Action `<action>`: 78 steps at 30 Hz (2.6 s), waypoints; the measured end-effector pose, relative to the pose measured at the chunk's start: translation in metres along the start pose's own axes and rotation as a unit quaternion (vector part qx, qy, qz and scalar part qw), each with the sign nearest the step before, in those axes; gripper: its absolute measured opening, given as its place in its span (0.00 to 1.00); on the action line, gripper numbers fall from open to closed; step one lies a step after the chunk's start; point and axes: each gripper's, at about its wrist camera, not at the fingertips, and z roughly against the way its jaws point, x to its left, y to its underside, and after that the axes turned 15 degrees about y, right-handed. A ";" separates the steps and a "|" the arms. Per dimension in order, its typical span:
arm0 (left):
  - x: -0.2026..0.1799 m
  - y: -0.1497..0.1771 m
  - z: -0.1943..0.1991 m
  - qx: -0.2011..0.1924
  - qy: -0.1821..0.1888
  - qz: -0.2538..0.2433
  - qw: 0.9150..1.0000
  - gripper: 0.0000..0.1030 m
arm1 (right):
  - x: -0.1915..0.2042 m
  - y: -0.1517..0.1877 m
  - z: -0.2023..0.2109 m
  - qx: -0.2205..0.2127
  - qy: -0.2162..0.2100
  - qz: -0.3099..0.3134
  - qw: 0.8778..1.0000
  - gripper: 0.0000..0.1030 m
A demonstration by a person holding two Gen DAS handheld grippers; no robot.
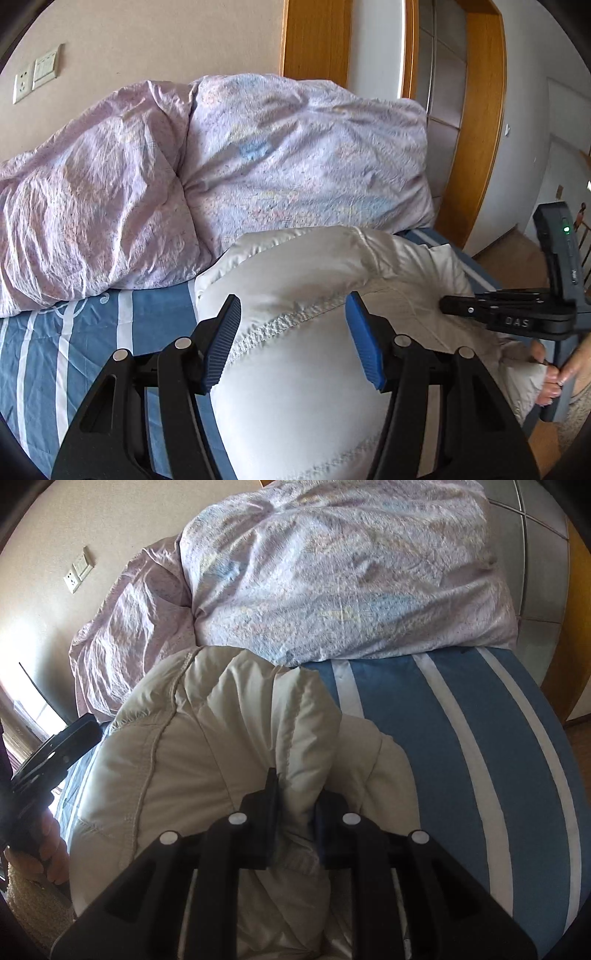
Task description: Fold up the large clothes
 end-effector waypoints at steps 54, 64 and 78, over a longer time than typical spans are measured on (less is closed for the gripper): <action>-0.012 0.041 -0.067 0.033 -0.060 -0.012 0.998 0.63 | -0.031 0.002 -0.015 0.001 -0.026 -0.094 0.995 0.41; -0.016 0.039 -0.069 0.039 -0.073 -0.019 0.996 0.63 | -0.001 -0.005 -0.042 0.022 0.085 -0.047 0.995 0.23; -0.020 0.040 -0.077 0.039 -0.086 -0.027 0.995 0.63 | -0.006 0.009 -0.057 -0.013 0.083 -0.068 0.994 0.25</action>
